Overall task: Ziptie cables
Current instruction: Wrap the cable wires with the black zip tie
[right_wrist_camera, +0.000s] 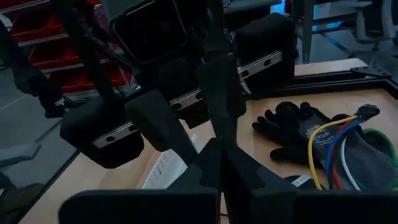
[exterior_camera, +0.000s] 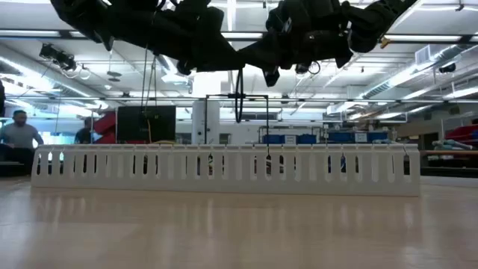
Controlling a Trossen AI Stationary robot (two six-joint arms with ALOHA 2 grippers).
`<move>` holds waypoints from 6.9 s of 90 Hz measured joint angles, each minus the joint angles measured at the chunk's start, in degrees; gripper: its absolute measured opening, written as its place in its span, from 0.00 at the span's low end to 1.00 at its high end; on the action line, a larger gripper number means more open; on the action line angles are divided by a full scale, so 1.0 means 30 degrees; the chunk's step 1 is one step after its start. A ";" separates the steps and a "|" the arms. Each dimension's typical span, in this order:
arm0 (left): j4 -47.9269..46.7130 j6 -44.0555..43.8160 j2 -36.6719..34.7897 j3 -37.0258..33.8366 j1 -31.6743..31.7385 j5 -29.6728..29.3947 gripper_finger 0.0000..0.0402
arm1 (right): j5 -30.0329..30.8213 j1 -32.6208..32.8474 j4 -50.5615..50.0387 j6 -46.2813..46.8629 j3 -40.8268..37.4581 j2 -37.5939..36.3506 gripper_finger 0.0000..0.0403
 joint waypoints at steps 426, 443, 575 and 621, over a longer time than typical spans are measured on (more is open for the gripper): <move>-1.7033 -0.3490 -1.0316 -0.0007 -0.0056 -0.1456 0.00 | 0.6292 0.3336 -0.5073 -0.4515 0.4306 0.8786 0.47; -1.7022 -0.3374 -1.0316 -0.0007 -0.0058 -0.1456 0.00 | 0.6632 0.3519 -0.6160 -0.4886 0.4306 0.8794 0.45; -1.2549 -1.3948 -1.0757 -0.0002 0.1919 1.3592 0.00 | 1.1683 0.5765 -1.0051 -0.8972 0.4291 0.0240 0.00; -0.9661 -1.7639 -0.9340 -0.0007 0.2652 1.4901 0.29 | 1.1720 0.7694 -0.9891 -1.0732 0.4291 -0.0357 0.00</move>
